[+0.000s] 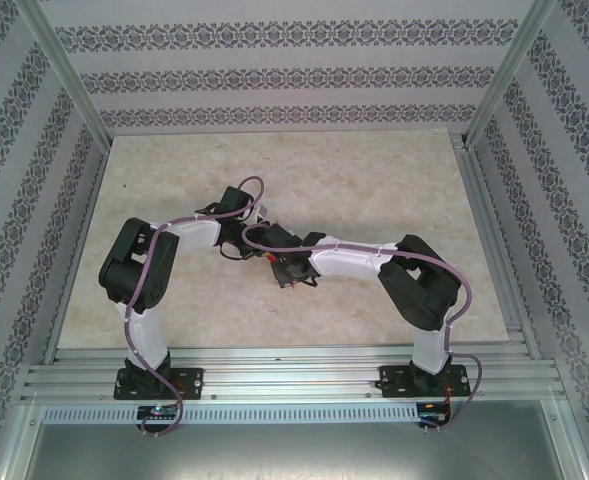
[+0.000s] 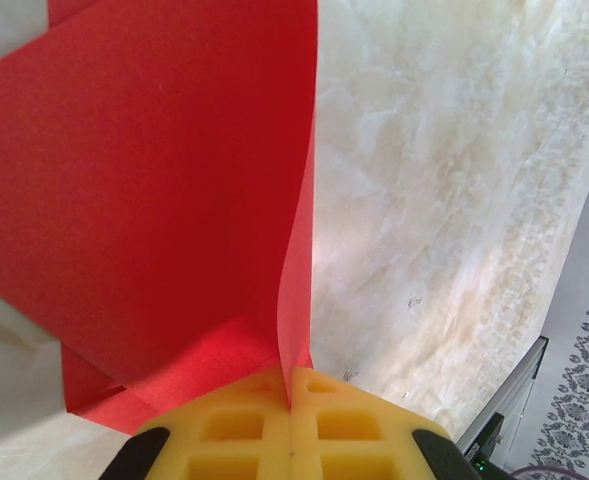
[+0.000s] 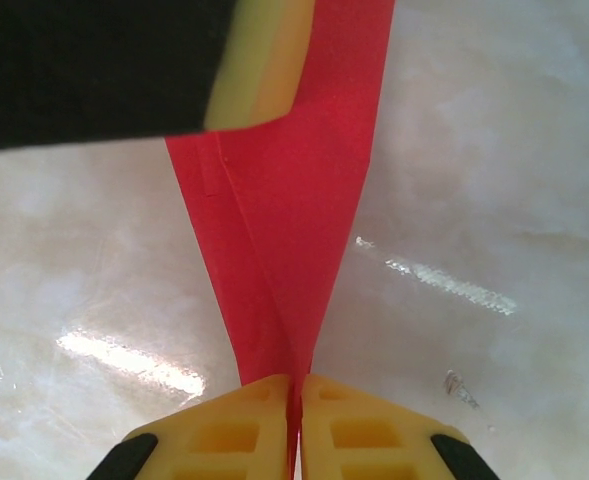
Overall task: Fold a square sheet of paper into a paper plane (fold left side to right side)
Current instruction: Fold the wing for the fifth time at the center of the table.
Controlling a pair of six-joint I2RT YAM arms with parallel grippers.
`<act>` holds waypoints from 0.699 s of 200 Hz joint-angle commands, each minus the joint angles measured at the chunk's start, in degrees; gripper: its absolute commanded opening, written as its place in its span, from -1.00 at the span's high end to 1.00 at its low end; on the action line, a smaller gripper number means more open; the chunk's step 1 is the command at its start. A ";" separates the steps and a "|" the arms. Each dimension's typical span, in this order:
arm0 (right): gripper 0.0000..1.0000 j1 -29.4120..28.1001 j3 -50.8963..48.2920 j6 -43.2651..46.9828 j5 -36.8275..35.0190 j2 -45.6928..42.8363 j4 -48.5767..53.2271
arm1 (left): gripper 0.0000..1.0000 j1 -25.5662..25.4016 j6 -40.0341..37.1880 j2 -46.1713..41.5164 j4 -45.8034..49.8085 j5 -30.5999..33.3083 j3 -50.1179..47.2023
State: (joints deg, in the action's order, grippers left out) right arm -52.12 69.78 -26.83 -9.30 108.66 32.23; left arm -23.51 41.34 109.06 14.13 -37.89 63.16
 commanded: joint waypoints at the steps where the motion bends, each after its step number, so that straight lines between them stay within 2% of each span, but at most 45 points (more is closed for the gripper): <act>1: 0.77 -0.69 1.50 0.89 -2.09 -0.50 0.36 | 0.96 0.76 -1.29 -1.73 -0.47 -1.25 -0.74; 24: 0.68 -0.87 1.76 1.29 -1.82 -0.43 0.67 | 0.96 0.81 -1.63 -1.94 -0.10 -1.20 -0.75; 76: 0.63 -1.93 0.08 1.32 -1.80 -1.49 1.87 | 0.96 0.78 -1.71 -1.83 0.01 -0.85 -0.80; 125: 0.90 -2.33 -0.30 1.17 -3.08 -1.27 3.23 | 0.96 0.81 -2.08 -1.77 0.65 -0.51 -0.42; 140: 0.93 -2.46 -0.25 1.12 -3.88 -0.87 3.86 | 0.96 0.78 -2.06 -1.83 0.61 -0.57 -0.59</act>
State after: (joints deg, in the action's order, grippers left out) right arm -53.65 69.87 -25.78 -10.81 108.64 34.28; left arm -23.27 40.86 109.06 14.17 -38.33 63.13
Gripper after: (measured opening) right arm 0.050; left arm 0.060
